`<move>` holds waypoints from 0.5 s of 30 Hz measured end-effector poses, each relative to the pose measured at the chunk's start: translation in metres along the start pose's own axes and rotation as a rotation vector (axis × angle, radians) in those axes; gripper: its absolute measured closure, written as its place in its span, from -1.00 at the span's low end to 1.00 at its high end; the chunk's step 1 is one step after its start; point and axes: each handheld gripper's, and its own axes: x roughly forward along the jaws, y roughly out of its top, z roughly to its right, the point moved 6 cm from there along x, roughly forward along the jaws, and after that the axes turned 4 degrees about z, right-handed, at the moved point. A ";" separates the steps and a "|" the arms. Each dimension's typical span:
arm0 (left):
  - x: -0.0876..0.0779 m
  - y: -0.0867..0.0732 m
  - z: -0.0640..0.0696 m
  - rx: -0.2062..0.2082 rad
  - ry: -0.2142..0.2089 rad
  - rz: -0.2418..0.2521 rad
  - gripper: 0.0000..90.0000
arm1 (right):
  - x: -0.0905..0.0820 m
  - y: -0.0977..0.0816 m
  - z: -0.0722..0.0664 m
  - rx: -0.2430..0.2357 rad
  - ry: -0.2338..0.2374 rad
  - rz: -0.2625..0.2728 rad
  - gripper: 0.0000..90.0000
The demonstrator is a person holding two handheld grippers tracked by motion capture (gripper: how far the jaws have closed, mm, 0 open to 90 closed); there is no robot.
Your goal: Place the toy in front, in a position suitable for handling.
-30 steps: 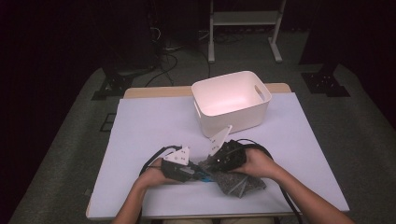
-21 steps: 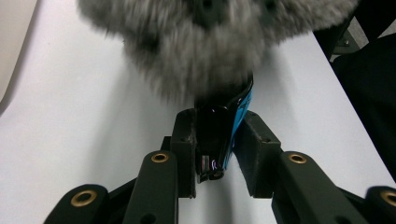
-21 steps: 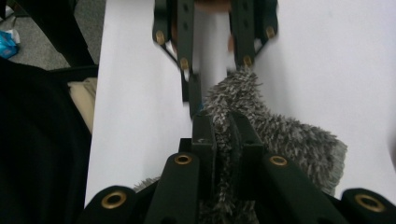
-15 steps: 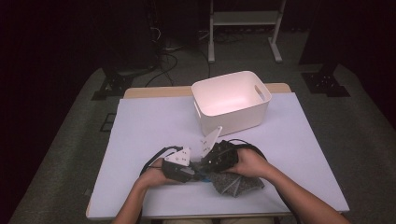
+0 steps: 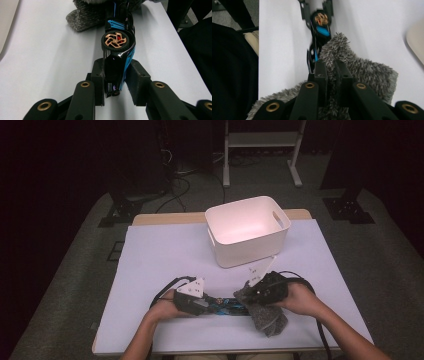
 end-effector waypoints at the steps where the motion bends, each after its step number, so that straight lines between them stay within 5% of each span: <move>1: 0.000 0.000 0.000 0.001 0.000 -0.002 0.54 | -0.004 -0.004 0.000 0.012 -0.004 0.003 0.80; 15: 0.001 -0.003 -0.001 0.002 0.006 -0.035 0.53 | -0.031 -0.046 0.001 0.106 -0.054 0.030 0.80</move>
